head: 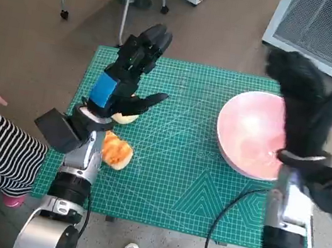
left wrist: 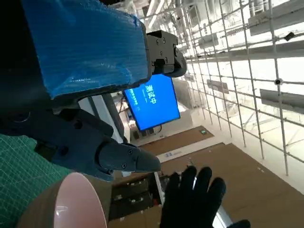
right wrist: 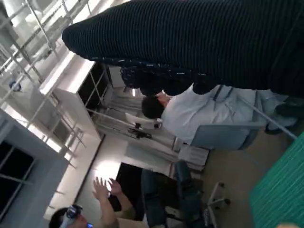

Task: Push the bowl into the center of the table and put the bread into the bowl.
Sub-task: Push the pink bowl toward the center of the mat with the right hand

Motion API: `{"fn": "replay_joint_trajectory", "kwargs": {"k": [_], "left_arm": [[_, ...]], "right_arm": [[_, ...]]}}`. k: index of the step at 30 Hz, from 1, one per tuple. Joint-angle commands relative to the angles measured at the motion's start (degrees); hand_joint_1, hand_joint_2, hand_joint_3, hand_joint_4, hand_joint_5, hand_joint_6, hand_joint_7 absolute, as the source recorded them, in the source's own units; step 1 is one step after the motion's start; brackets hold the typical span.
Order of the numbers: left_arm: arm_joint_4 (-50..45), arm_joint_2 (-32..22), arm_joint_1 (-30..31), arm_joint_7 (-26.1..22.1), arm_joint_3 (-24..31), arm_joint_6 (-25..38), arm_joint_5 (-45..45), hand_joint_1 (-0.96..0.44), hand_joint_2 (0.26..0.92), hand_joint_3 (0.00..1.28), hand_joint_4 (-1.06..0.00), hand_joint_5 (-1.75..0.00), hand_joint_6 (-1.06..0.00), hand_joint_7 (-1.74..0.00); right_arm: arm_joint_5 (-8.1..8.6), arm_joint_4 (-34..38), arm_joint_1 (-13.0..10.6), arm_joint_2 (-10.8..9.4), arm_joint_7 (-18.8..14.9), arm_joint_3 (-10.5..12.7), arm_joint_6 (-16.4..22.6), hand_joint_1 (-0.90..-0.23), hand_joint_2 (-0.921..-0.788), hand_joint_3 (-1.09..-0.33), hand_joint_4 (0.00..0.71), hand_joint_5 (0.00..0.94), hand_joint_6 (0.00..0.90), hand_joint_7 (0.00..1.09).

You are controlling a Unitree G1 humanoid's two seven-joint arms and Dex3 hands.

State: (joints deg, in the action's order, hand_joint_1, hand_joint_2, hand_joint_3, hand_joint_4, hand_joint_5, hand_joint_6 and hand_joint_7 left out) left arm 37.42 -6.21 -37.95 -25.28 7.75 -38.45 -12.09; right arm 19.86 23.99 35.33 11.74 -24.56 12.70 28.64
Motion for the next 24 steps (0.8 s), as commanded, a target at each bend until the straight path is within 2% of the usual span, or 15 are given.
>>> {"fn": "replay_joint_trajectory", "kwargs": {"k": [1, 5, 9, 12, 18, 24], "left_arm": [[0.1, 0.3, 0.2, 0.5, 0.3, -0.7, -0.5, -0.44, 0.921, 0.2, -0.17, 0.0, 0.0, -0.46], [0.2, 0.4, 0.3, 0.7, 0.3, -0.8, -0.4, -0.45, 0.921, 0.2, -0.17, 0.0, 0.0, -0.46], [0.8, 0.4, 0.2, 0.7, 0.4, -1.1, -0.5, -0.45, 0.921, 0.2, -0.17, 0.0, 0.0, -0.46], [1.0, 0.4, 0.3, 0.8, 0.4, -1.4, -0.4, -0.45, 0.921, 0.2, -0.17, 0.0, 0.0, -0.46], [1.2, 0.4, 0.3, 0.7, 0.5, -1.5, -0.7, -0.45, 0.921, 0.2, -0.18, 0.0, 0.0, -0.46], [1.7, 0.3, 0.1, 0.6, 0.6, -1.5, -0.8, -0.45, 0.921, 0.2, -0.18, 0.0, 0.0, -0.46]], "right_arm": [[-0.38, 2.5, -1.8, 3.0, 1.1, 3.1, 0.5, -0.698, -0.921, -0.663, 0.175, 0.0, 0.105, 0.34], [-2.14, 4.9, -2.0, 4.8, 3.5, 5.0, 2.3, -0.698, -0.921, -0.687, 0.169, 0.0, 0.095, 0.33], [-4.04, 7.7, -2.3, 6.5, 6.1, 6.4, 3.8, -0.692, -0.921, -0.745, 0.145, 0.0, 0.065, 0.33], [-4.83, 9.6, -2.5, 7.5, 7.5, 7.1, 4.5, -0.688, -0.921, -0.771, 0.132, 0.001, 0.039, 0.35], [-5.29, 15.6, -2.2, 9.7, 8.7, 8.5, 5.2, -0.684, -0.921, -0.794, 0.109, 0.0, 0.004, 0.38], [-4.73, 22.2, -1.1, 11.0, 9.3, 9.5, 4.5, -0.671, -0.921, -0.805, 0.101, 0.0, -0.001, 0.37]]}}
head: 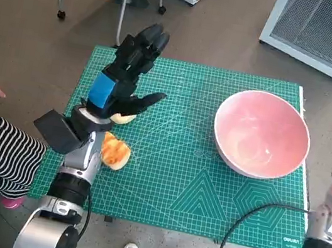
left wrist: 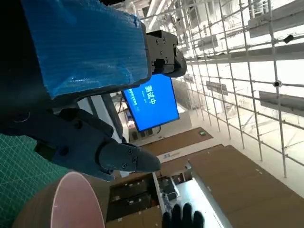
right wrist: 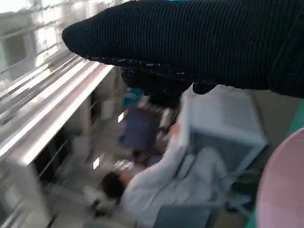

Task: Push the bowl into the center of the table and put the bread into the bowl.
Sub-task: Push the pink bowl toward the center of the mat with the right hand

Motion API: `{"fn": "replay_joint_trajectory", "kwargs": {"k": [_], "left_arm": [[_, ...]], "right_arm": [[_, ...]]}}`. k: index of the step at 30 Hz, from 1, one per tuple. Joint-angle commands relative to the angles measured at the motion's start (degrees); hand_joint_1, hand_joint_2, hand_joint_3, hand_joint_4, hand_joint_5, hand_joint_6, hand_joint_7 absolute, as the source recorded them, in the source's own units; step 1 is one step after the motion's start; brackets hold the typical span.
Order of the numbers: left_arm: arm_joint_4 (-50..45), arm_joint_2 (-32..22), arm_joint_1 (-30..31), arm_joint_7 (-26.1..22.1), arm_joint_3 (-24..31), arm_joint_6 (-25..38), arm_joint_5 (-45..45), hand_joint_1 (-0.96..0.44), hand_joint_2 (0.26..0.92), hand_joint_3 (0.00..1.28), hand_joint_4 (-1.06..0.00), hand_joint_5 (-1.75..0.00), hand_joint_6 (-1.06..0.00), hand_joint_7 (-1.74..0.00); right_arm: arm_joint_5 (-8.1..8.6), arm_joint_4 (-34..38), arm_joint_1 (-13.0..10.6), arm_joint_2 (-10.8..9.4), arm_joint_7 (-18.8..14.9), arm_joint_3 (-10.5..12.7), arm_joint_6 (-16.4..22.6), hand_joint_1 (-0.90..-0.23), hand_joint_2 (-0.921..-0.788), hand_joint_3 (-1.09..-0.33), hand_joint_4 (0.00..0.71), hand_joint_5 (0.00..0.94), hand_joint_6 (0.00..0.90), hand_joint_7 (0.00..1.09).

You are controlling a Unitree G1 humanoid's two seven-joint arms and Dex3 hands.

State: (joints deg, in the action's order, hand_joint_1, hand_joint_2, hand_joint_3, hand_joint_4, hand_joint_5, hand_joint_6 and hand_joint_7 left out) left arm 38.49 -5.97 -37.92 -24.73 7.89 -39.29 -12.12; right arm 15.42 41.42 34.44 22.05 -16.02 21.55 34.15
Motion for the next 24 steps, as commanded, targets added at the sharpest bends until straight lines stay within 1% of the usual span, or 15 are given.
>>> {"fn": "replay_joint_trajectory", "kwargs": {"k": [1, 7, 12, 17, 20, 24], "left_arm": [[0.8, 0.1, 0.0, 0.1, 0.5, -0.7, -0.7, -0.45, 0.921, 0.2, -0.18, 0.0, 0.0, -0.46], [1.1, 0.1, -0.1, 0.0, 0.6, -0.6, -0.8, -0.44, 0.921, 0.2, -0.18, 0.0, 0.0, -0.46], [0.9, 0.0, -0.1, -0.1, 0.6, -0.3, -0.9, -0.44, 0.921, 0.2, -0.18, 0.0, 0.0, -0.47], [1.1, -0.3, -0.1, -0.3, 0.8, -0.4, -0.9, -0.45, 0.921, 0.2, -0.18, 0.0, 0.0, -0.46], [1.3, -0.5, -0.1, -0.3, 0.9, -0.4, -0.9, -0.45, 0.921, 0.2, -0.18, 0.0, 0.0, -0.46], [0.8, -0.6, 0.2, -0.1, 0.8, -0.3, -0.6, -0.45, 0.921, 0.2, -0.18, 0.0, 0.0, -0.46]], "right_arm": [[-0.15, 6.1, 0.2, 0.7, 0.9, 0.8, -1.3, -0.669, -0.921, -0.807, 0.101, 0.0, -0.001, 0.37], [0.38, 12.6, 2.1, 1.1, 0.9, 1.4, -2.7, -0.667, -0.921, -0.812, 0.102, 0.001, -0.001, 0.37], [0.45, 16.8, 3.6, 1.1, 0.8, 1.7, -3.6, -0.656, -0.921, -0.817, 0.107, 0.003, -0.001, 0.36], [0.56, 21.0, 5.1, 0.8, 0.2, 1.9, -4.5, -0.636, -0.921, -0.836, 0.109, 0.003, 0.001, 0.35], [0.44, 24.0, 6.4, 0.1, 0.1, 1.9, -5.5, -0.619, -0.921, -0.848, 0.11, 0.003, 0.011, 0.35], [0.37, 26.6, 7.4, -0.7, 0.0, 1.9, -6.4, -0.614, -0.921, -0.853, 0.111, 0.003, 0.016, 0.35]]}}
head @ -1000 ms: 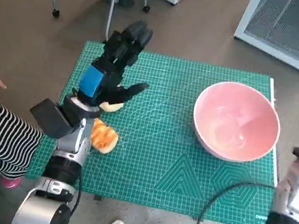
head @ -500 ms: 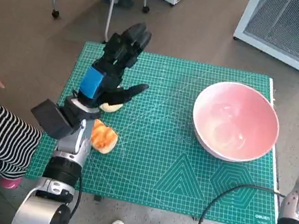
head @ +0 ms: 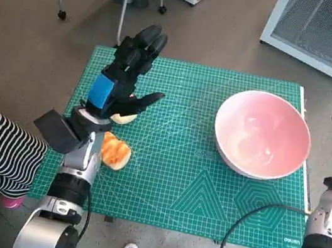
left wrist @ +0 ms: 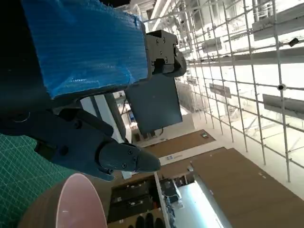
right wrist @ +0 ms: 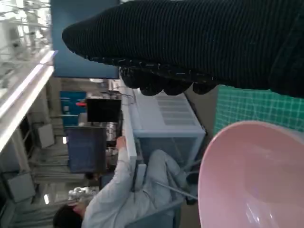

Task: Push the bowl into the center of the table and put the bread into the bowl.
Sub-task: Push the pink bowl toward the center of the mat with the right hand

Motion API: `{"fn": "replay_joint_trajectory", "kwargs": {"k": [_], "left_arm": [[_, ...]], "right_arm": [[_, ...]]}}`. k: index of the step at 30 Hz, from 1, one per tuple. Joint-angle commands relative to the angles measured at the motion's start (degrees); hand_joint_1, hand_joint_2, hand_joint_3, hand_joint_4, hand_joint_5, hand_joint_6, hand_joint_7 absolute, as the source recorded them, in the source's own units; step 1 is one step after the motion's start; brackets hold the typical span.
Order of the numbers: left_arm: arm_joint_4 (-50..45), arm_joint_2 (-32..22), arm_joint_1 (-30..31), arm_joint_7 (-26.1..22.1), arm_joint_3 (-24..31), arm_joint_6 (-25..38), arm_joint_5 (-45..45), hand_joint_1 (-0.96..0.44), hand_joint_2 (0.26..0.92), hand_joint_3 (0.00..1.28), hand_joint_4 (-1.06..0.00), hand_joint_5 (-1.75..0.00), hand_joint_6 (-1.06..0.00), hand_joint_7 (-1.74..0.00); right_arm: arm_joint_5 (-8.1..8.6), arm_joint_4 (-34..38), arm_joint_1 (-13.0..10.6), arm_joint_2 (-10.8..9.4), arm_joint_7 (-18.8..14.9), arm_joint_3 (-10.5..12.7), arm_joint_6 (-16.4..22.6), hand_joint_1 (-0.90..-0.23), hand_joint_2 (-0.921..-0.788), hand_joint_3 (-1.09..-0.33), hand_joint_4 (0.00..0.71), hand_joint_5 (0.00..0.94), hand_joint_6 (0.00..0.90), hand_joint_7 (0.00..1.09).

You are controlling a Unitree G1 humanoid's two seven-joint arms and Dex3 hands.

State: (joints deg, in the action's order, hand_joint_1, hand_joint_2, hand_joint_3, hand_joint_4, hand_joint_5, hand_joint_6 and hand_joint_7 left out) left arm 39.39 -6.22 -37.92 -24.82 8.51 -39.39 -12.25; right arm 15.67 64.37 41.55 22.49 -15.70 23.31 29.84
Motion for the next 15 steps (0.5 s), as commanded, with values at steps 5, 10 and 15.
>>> {"fn": "replay_joint_trajectory", "kwargs": {"k": [5, 10, 15], "left_arm": [[-0.4, -0.6, 0.6, -0.1, 0.3, -0.3, -0.4, -0.46, 0.921, 0.2, -0.18, 0.0, 0.0, -0.46], [-0.8, -0.9, 0.9, -0.3, 0.5, -0.3, -0.6, -0.47, 0.921, 0.19, -0.18, 0.0, 0.0, -0.46], [-0.7, -1.3, 1.0, -0.8, 0.8, -0.2, -1.2, -0.47, 0.921, 0.19, -0.17, 0.0, 0.0, -0.46]], "right_arm": [[0.51, 6.0, 1.4, -2.2, -0.6, 0.6, -3.6, -0.619, -0.921, -0.85, 0.113, 0.003, 0.023, 0.34], [0.91, 7.6, 2.1, -3.9, -1.3, 1.1, -5.2, -0.629, -0.921, -0.838, 0.111, 0.001, 0.025, 0.33], [1.05, 8.6, 2.8, -5.3, -1.6, 1.6, -6.8, -0.634, -0.921, -0.824, 0.112, 0.001, 0.052, 0.29]]}}
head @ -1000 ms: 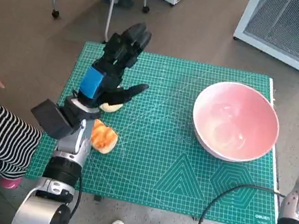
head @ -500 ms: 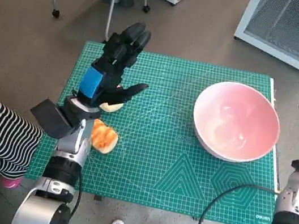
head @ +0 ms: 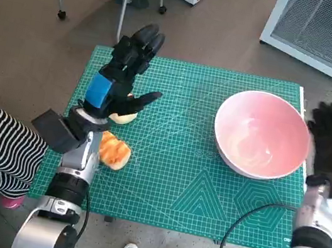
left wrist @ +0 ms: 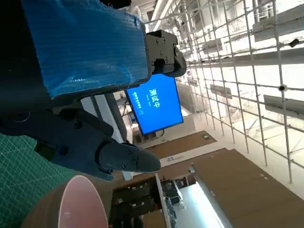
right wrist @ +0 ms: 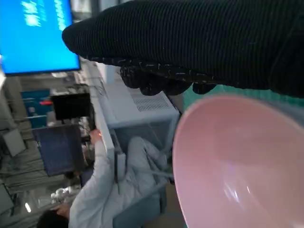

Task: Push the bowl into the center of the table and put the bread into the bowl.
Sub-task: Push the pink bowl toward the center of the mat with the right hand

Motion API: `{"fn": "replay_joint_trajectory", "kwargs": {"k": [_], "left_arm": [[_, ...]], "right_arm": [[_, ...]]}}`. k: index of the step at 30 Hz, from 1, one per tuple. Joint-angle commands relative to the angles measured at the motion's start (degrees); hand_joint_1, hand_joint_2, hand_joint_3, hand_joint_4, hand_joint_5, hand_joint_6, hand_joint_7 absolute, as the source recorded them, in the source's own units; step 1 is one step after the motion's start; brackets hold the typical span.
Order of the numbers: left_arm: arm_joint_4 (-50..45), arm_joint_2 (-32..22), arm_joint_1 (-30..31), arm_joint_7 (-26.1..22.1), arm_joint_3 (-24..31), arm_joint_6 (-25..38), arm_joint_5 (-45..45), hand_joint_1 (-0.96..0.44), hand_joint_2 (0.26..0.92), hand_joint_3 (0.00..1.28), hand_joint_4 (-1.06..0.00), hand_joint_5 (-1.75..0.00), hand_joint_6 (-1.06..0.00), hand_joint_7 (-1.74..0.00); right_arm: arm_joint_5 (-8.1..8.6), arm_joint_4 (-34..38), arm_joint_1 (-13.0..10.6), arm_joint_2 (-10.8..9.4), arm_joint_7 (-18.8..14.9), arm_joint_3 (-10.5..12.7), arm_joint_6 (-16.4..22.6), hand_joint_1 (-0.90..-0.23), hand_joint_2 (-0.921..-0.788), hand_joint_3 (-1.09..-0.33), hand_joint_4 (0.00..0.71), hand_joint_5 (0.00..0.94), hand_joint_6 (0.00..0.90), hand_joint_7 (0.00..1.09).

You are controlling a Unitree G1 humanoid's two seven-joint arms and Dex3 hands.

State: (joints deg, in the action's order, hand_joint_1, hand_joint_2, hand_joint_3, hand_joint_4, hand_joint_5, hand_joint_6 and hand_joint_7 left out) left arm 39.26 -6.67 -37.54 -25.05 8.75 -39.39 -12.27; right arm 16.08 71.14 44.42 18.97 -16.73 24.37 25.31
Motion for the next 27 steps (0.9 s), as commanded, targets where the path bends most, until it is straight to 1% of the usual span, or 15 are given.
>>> {"fn": "replay_joint_trajectory", "kwargs": {"k": [1, 3, 8, 11, 16, 27], "left_arm": [[-0.7, -0.9, 0.7, -0.8, 0.7, -0.2, -1.4, -0.47, 0.921, 0.19, -0.17, 0.0, 0.0, -0.46], [-0.8, -1.0, 0.9, -1.2, 0.9, 0.0, -1.8, -0.48, 0.921, 0.19, -0.17, 0.0, -0.01, -0.46], [-0.6, -1.3, 1.1, -1.7, 1.3, 0.0, -2.5, -0.49, 0.921, 0.19, -0.17, 0.0, -0.01, -0.44], [-0.8, -1.4, 1.4, -1.7, 1.5, 0.1, -2.7, -0.49, 0.921, 0.19, -0.17, 0.0, -0.03, -0.41], [-1.6, -1.5, 1.9, -1.3, 1.7, 0.1, -2.7, -0.49, 0.921, 0.19, -0.16, 0.0, -0.05, -0.38], [-2.5, -2.0, 2.7, 0.1, 1.7, -0.3, -1.9, -0.5, 0.921, 0.18, -0.16, 0.0, -0.06, -0.37]], "right_arm": [[0.67, 2.1, 0.1, -2.2, -0.6, 0.6, -2.7, -0.636, -0.921, -0.817, 0.112, 0.001, 0.058, 0.28], [0.67, 2.3, 0.4, -2.9, -0.6, 0.7, -3.3, -0.65, -0.921, -0.794, 0.119, 0.003, 0.068, 0.27], [0.37, 2.5, 1.2, -4.1, -0.8, 0.7, -4.4, -0.672, -0.921, -0.776, 0.126, 0.006, 0.084, 0.26], [0.05, 2.6, 1.7, -4.8, -1.2, 0.4, -4.9, -0.671, -0.921, -0.775, 0.128, 0.006, 0.092, 0.26], [-0.3, 2.6, 2.5, -5.9, -2.0, -0.1, -5.2, -0.663, -0.921, -0.783, 0.124, 0.003, 0.078, 0.24], [-0.24, 2.4, 4.4, -8.5, -2.9, -0.2, -5.3, -0.662, -0.921, -0.794, 0.122, 0.001, 0.071, 0.22]]}}
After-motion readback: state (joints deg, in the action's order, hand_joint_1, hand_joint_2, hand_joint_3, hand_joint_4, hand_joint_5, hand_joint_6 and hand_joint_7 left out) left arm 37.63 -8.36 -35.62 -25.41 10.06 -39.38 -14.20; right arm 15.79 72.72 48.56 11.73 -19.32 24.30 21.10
